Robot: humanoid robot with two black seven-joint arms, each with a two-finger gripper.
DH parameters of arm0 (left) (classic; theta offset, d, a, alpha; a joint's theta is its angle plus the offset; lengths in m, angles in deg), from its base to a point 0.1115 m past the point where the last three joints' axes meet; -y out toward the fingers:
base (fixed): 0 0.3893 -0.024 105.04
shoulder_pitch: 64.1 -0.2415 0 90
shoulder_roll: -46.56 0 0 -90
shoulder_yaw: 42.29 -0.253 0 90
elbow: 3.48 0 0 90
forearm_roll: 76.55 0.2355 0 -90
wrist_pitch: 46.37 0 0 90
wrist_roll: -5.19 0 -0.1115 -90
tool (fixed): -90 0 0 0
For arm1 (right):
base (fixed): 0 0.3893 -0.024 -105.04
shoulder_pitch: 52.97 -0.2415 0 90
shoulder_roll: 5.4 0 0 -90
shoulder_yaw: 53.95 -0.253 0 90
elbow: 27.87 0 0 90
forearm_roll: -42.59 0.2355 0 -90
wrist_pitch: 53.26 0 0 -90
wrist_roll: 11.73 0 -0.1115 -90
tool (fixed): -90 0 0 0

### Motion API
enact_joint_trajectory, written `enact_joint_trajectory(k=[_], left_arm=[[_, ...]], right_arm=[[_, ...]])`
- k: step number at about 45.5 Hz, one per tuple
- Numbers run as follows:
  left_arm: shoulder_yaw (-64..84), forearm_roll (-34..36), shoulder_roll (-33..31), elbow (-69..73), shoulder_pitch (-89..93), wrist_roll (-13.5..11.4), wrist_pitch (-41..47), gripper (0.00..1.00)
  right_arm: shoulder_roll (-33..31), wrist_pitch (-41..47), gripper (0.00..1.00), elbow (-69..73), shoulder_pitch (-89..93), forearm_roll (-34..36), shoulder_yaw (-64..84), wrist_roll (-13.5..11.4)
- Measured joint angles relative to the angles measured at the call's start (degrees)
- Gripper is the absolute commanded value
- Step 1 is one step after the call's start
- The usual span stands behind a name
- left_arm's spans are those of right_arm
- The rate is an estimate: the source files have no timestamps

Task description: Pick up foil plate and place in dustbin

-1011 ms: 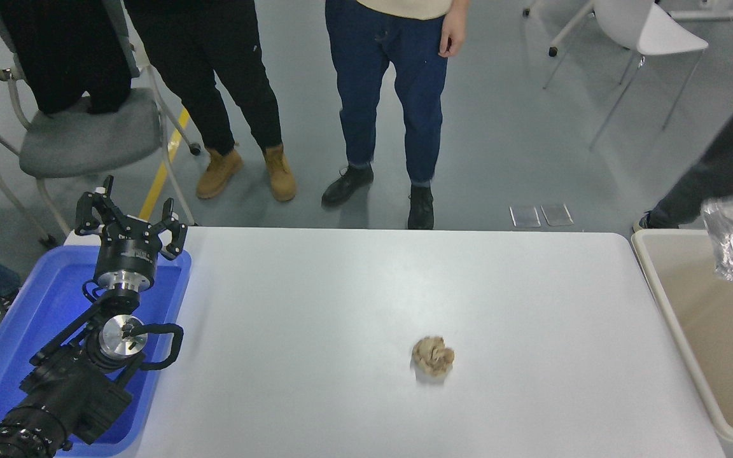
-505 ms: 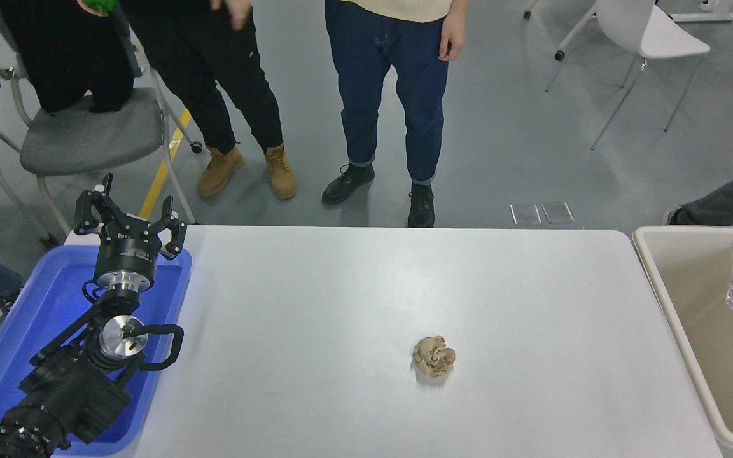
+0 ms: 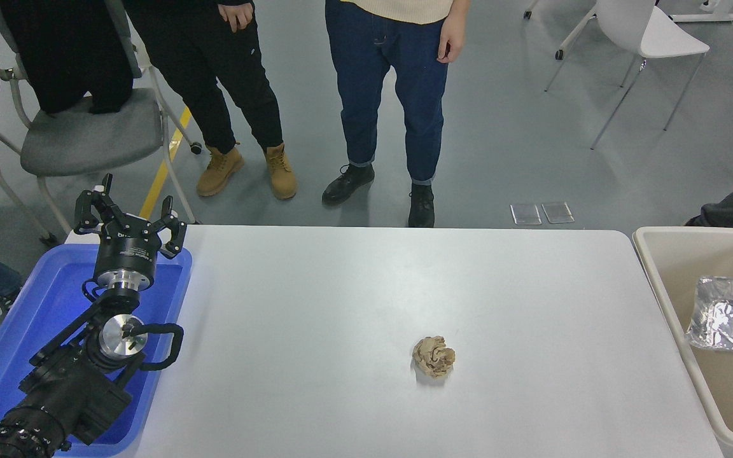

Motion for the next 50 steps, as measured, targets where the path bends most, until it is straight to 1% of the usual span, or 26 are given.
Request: enact_joint_trajectory(k=[8, 14, 20, 26, 28, 37, 43, 50], left_arm=[[0.0, 0.0, 0.0, 0.0, 0.0, 0.0, 0.0, 0.99], [0.0, 0.0, 0.0, 0.0, 0.0, 0.0, 0.0, 0.99], [0.0, 0.0, 0.0, 0.0, 0.0, 0.0, 0.0, 0.99], [0.0, 0.0, 0.0, 0.0, 0.1, 0.0, 0.0, 0.99], [0.0, 0.0, 0.0, 0.0, 0.1, 0.0, 0.0, 0.99], [-0.1, 0.0, 0.0, 0.0, 0.1, 0.1, 0.0, 0.99], [-0.2, 0.1, 0.0, 0.0, 0.1, 0.1, 0.0, 0.99], [-0.2, 0.1, -0.1, -0.1, 0.2, 0.1, 0.0, 0.99]], right_arm=[[0.4, -0.1, 1.00, -0.1, 0.2, 0.6, -0.3, -0.4], [0.6, 0.0, 1.00, 0.2, 0.0, 2.3, -0.4, -0.4], [0.6, 0.2, 1.00, 3.5, -2.4, 3.5, -0.4, -0.2], [-2.9, 0.2, 1.00, 15.1, -8.9, 4.0, -0.3, -0.2], [-5.4, 0.3, 1.00, 23.6, -13.1, 3.7, -0.1, -0.5], [-9.2, 0.8, 1.00, 41.9, -23.8, 2.1, 2.1, -1.5], [-10.6, 2.3, 1.00, 50.7, -31.5, 1.7, 5.6, -1.7], [-11.1, 6.0, 1.00, 59.6, -42.0, 1.8, 11.1, -2.0]])
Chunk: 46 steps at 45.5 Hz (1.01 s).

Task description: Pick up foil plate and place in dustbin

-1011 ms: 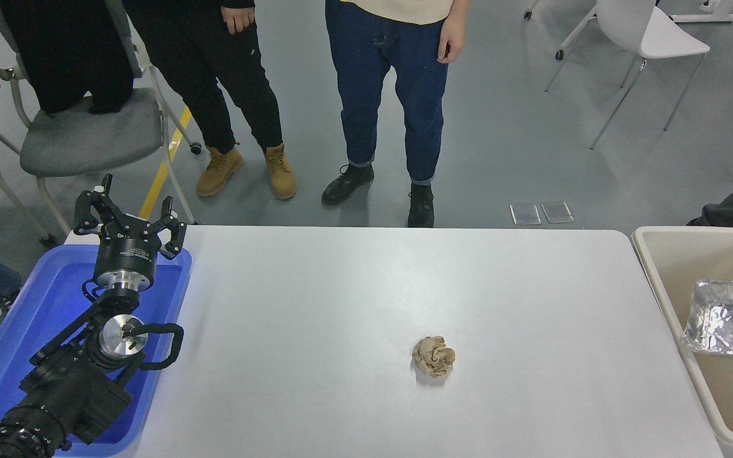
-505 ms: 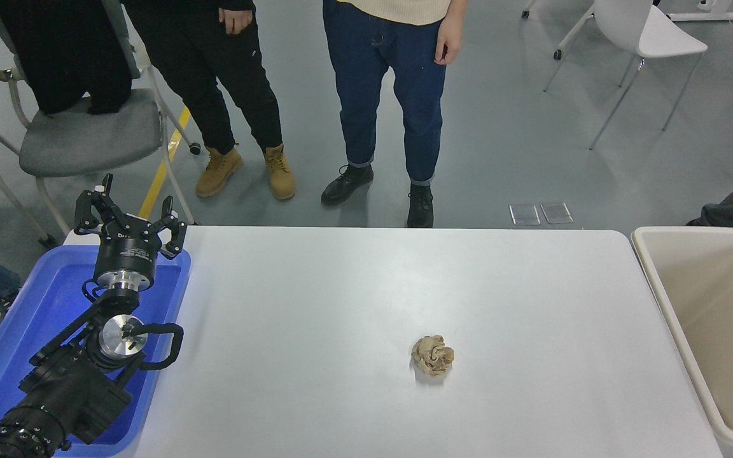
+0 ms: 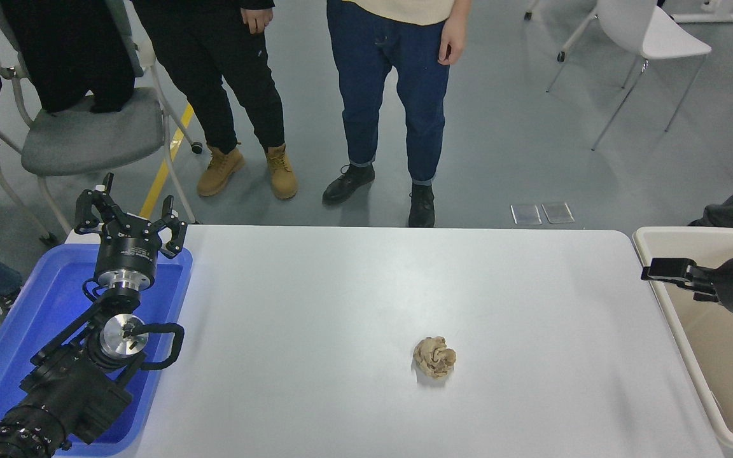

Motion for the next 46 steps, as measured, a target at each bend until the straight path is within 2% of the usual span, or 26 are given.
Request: enact_joint_trajectory(k=[6, 16, 38, 46], left_arm=[[0.0, 0.0, 0.0, 0.0, 0.0, 0.0, 0.0, 0.99], [0.0, 0.0, 0.0, 0.0, 0.0, 0.0, 0.0, 0.99], [0.1, -0.1, 0.1, 0.1, -0.1, 0.0, 0.0, 0.99], [0.1, -0.1, 0.1, 0.1, -0.1, 0.0, 0.0, 0.99]], right_arm=[[1.9, 4.0, 1.00, 5.7, -9.8, 2.2, 6.1, -0.1], [9.3, 10.6, 1.00, 12.6, -24.9, 8.9, 15.3, -0.2], [35.9, 19.7, 1.00, 18.4, -46.4, 27.1, 22.1, -0.5], [41.2, 22.5, 1.00, 18.7, -50.5, 30.1, 24.0, -0.5]])
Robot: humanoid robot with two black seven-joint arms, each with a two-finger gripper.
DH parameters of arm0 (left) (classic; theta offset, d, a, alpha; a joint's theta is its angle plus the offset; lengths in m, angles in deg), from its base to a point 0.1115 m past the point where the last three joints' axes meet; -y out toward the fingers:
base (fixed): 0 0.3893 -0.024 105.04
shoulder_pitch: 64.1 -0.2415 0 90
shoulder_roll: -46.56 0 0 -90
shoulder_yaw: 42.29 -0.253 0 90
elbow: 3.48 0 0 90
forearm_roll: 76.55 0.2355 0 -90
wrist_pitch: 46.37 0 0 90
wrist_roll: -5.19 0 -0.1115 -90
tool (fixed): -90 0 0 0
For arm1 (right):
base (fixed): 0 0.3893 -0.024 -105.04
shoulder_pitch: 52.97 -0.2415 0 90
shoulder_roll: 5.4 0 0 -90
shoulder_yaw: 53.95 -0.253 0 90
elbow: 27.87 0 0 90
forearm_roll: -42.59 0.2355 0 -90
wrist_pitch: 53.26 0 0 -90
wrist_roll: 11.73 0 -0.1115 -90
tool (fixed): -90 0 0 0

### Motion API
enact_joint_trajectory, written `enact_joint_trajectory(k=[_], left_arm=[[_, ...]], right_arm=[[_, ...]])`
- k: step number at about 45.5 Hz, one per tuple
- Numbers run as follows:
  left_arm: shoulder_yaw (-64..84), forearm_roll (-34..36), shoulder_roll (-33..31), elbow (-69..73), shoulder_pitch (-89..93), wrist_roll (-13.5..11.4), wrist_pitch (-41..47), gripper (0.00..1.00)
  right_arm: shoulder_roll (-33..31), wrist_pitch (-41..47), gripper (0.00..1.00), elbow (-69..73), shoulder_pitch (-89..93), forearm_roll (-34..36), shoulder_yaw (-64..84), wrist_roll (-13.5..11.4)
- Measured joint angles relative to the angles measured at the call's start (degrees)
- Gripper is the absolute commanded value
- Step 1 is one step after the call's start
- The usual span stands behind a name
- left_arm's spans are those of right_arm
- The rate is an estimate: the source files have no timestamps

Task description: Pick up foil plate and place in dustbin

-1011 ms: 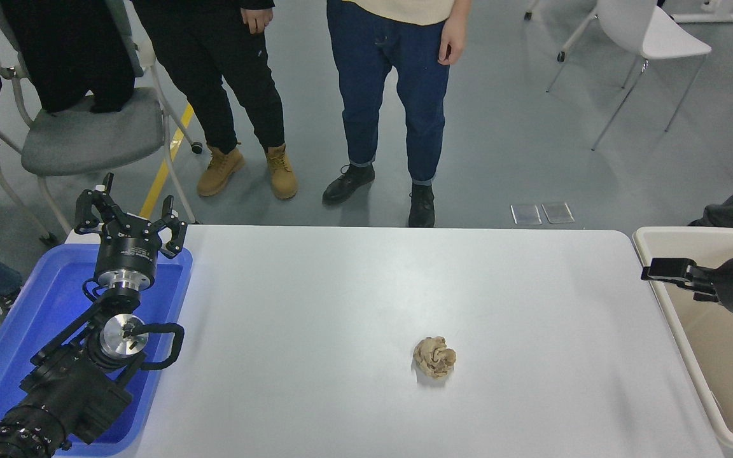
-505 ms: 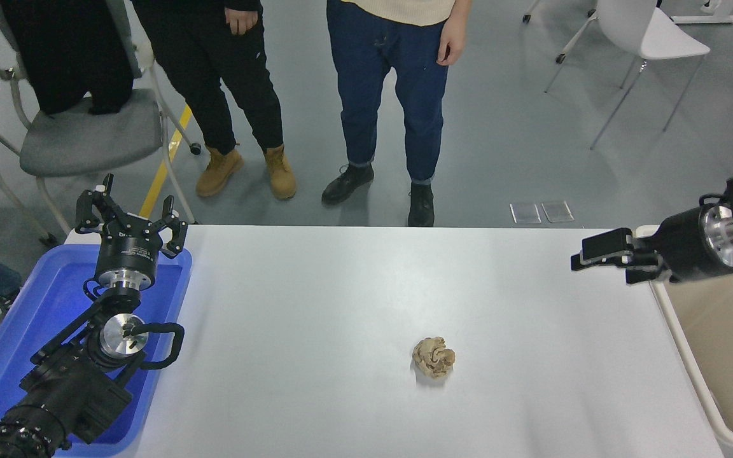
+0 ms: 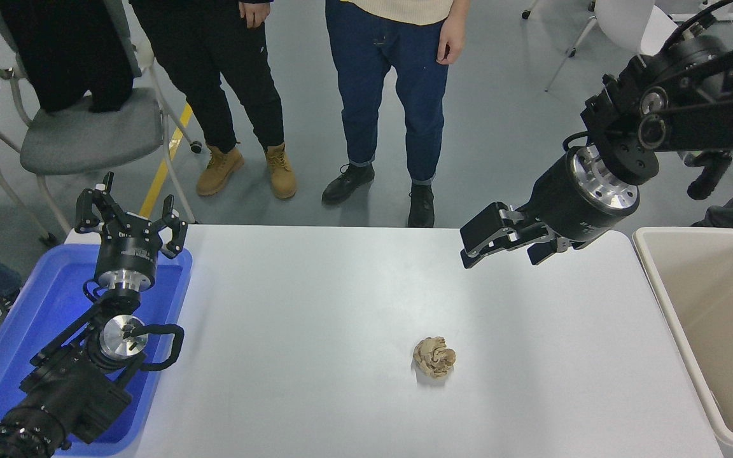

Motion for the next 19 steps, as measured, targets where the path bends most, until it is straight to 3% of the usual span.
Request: enact_joint_trajectory(k=[19], left_arm=[[0.0, 0.0, 0.0, 0.0, 0.0, 0.0, 0.0, 0.99]], right_arm=[[3.5, 4.4, 1.00, 1.1, -6.0, 2.2, 8.0, -0.1]])
